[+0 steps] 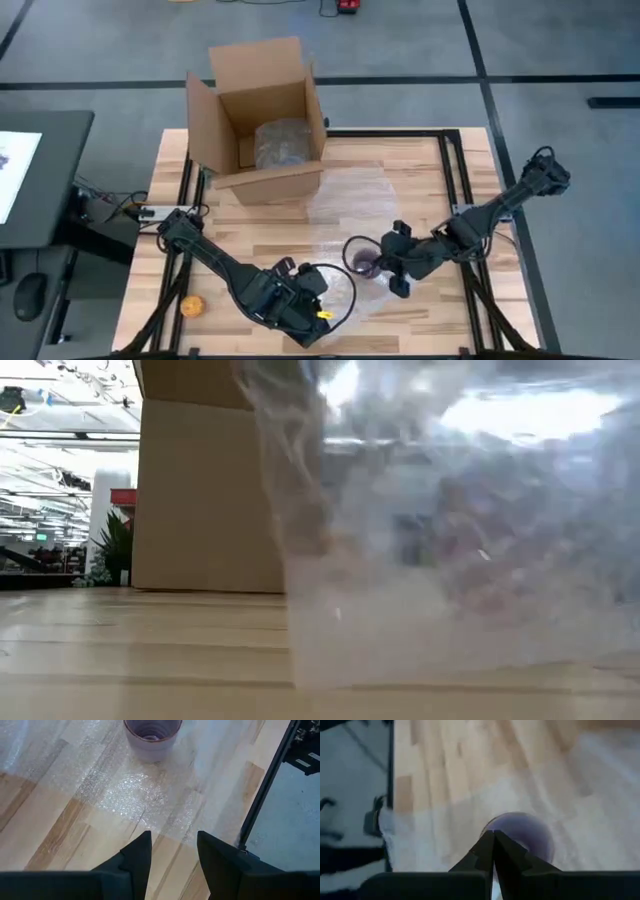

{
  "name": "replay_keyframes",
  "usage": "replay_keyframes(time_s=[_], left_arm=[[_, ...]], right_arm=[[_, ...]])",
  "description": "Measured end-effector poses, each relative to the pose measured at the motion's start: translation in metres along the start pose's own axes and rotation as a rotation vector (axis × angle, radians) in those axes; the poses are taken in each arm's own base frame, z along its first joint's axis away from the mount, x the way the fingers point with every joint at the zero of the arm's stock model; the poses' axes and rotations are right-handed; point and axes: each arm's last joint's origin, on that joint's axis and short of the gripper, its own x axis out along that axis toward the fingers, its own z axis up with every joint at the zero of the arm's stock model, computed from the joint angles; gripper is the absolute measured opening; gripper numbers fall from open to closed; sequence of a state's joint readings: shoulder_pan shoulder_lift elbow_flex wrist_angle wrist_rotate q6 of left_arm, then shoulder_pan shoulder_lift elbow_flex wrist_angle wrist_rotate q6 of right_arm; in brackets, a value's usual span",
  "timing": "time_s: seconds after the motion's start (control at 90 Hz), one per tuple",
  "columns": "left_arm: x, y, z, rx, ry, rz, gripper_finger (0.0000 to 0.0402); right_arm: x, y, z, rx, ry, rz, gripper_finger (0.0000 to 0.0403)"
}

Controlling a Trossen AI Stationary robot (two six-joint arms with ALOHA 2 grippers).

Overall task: Wrap mug
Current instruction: Wrap the purple mug with the bubble wrap

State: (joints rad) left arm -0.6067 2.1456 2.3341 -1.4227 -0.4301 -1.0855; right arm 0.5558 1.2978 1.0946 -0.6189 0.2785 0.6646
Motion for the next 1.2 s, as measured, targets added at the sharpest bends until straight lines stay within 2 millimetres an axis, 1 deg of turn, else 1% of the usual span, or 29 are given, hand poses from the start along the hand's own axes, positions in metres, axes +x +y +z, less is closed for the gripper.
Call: replay_keyframes(time_s=[0.078,0.189,0.322,0.444,0.611,0.711,0.8,0.889,1.011,1.067,1.133,1.2], left_arm=[[0.000,0.000,0.000,0.011,-0.003,0.002,0.0139],[0.000,0.000,0.000,0.019,-0.005,0.003,0.0139],[0.000,0.000,0.000,0.018,-0.005,0.003,0.0139],[0.000,0.000,0.000,0.018,-0.007,0.004,0.0139],[0.000,0.000,0.000,0.016,-0.014,0.008,0.0139],[0.000,0.000,0.001,0.016,-0.021,0.011,0.0139],[0.000,0.000,0.001,0.015,-0.025,0.014,0.0139],[0.000,0.000,0.001,0.006,-0.026,0.014,0.0139],[0.000,0.000,0.001,-0.002,-0.027,0.012,0.0139],[0.000,0.000,0.001,-0.006,-0.028,0.012,0.0139],[0.000,0.000,0.001,-0.019,-0.028,0.011,0.0139],[0.000,0.000,0.001,-0.032,-0.029,0.009,0.0139]], right_arm=[[-0.007,0.002,0.000,-0.013,0.024,0.072,0.0022],[-0.018,0.004,-0.002,-0.015,0.066,0.177,0.0061],[-0.031,0.016,-0.009,-0.051,0.091,0.300,0.0104],[-0.036,0.035,-0.024,-0.118,0.143,0.400,0.0129],[-0.034,0.058,-0.049,-0.198,0.222,0.437,0.0144],[-0.029,0.070,-0.064,-0.226,0.269,0.442,0.0146],[-0.020,0.079,-0.078,-0.229,0.328,0.414,0.0147],[-0.003,0.084,-0.087,-0.138,0.388,0.348,0.0147],[0.022,0.088,-0.100,-0.100,0.435,0.261,0.0147],[0.031,0.088,-0.106,-0.055,0.479,0.223,0.0147],[0.036,0.088,-0.110,0.029,0.562,0.221,0.0147],[0.033,0.090,-0.109,0.091,0.578,0.233,0.0146]])
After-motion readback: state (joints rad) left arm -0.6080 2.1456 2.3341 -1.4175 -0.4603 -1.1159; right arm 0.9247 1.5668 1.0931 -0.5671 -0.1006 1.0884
